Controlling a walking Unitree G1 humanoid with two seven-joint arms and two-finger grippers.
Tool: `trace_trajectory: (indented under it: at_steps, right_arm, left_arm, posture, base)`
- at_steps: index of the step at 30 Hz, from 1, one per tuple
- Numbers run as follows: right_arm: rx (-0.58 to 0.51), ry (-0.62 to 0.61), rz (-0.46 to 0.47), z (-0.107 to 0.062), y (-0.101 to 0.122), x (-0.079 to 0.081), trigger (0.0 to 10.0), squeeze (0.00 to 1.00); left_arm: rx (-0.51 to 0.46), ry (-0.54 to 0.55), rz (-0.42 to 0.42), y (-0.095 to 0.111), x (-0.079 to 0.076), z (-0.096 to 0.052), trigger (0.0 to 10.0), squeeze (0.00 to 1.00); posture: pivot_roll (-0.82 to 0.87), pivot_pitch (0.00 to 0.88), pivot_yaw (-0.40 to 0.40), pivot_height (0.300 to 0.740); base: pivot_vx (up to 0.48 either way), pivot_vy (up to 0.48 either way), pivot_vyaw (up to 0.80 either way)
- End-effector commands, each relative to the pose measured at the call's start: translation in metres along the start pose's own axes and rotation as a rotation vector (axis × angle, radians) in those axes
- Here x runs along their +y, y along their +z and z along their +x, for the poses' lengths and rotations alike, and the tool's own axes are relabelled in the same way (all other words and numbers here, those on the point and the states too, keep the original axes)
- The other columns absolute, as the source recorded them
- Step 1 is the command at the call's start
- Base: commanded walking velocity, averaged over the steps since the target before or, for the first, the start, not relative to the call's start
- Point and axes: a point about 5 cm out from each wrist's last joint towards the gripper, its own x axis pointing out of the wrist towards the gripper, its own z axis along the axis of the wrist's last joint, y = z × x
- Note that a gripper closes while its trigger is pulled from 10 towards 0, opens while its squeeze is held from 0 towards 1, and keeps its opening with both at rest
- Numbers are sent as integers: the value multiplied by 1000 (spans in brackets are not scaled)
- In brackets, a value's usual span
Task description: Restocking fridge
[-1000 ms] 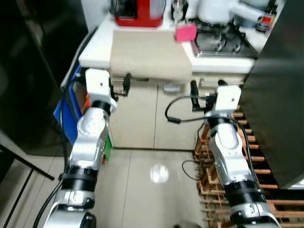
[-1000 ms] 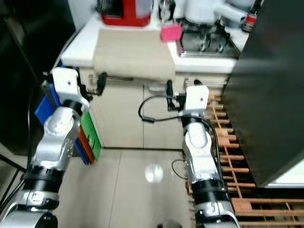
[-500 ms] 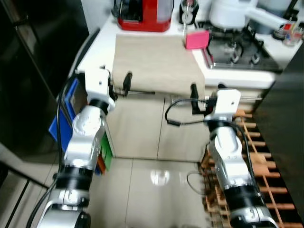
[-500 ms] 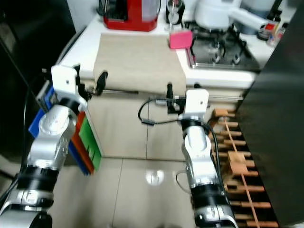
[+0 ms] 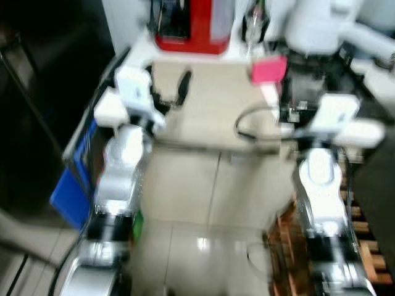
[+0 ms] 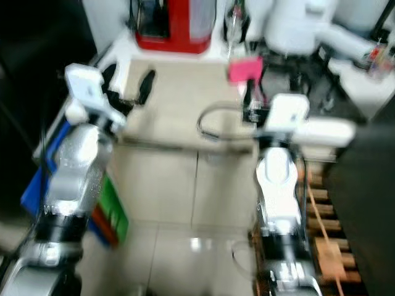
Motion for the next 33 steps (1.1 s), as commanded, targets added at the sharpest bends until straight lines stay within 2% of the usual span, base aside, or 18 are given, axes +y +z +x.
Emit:
trace_trajectory:
  at_steps: [1, 2, 4, 13, 14, 16, 18, 19, 26, 28, 29, 30, 33]
  right_arm:
    - [-32, -50, -21, 5, 9, -12, 10000, 106]
    - [-42, -60, -16, 8, 13, -13, 10000, 106]
    - [-43, -63, -17, 9, 14, -13, 10000, 106]
    - [-40, -81, -23, 9, 15, -16, 10000, 106]
    - [-41, -87, -25, 10, 16, -17, 10000, 106]
    - [-54, -96, -45, 12, 20, -18, 10000, 106]
    - [-57, -95, -48, 12, 21, -18, 10000, 106]
    - [-70, -97, -52, 14, 25, -17, 10000, 106]
    - [-143, -92, -62, 27, 45, -16, 10000, 102]
    - [-156, -92, -69, 35, 50, -18, 10000, 102]
    - [-156, -92, -83, 45, 51, -22, 10000, 94]
    - [-156, -92, -83, 45, 51, -22, 10000, 94]
    - [-129, -125, -85, 64, 47, -34, 10000, 78]
  left_arm:
    - [-36, -81, -11, 10, -18, 9, 10000, 0]
    - [-37, -152, -22, 13, -28, 12, 10000, 0]
    - [-40, -192, -25, 15, -33, 13, 10000, 0]
    - [-49, -275, -43, 21, -47, 15, 10000, 0]
    - [-53, -313, -64, 22, -53, 15, 10000, 0]
    - [-46, -445, -165, 25, -71, 11, 10000, 0]
    - [-47, -461, -168, 26, -74, 10, 10000, 0]
    - [-38, -467, -197, 25, -76, 9, 10000, 0]
    - [-23, -434, -222, 25, -71, 8, 10000, 0]
    - [-11, -415, -221, 25, -68, 9, 10000, 0]
    - [-11, -409, -224, 27, -65, 9, 10000, 0]
    - [-11, -409, -224, 27, -65, 9, 10000, 0]
    - [3, -402, -216, 29, -61, 5, 10000, 0]
  posture:
    - [-113, 63, 11, 740]
    - [-112, 63, 11, 740]
    - [-111, 63, 11, 740]
    - [-108, 66, 10, 740]
    - [-107, 69, 9, 740]
    - [-109, 69, 10, 740]
    - [-109, 69, 10, 740]
    - [-110, 70, 10, 740]
    - [-106, 77, 12, 740]
    - [-104, 78, 14, 740]
    - [-93, 85, 17, 740]
    - [-93, 85, 17, 740]
    - [-53, 115, 30, 740]
  base:
    - [480, 0, 0]
    - [480, 0, 0]
    - [480, 0, 0]
    - [480, 0, 0]
    - [480, 0, 0]
    - [480, 0, 0]
    - [480, 0, 0]
    - [480, 0, 0]
    - [297, 0, 0]
    - [0, 0, 0]
    - [0, 0, 0]
    - [0, 0, 0]
    - [0, 0, 0]
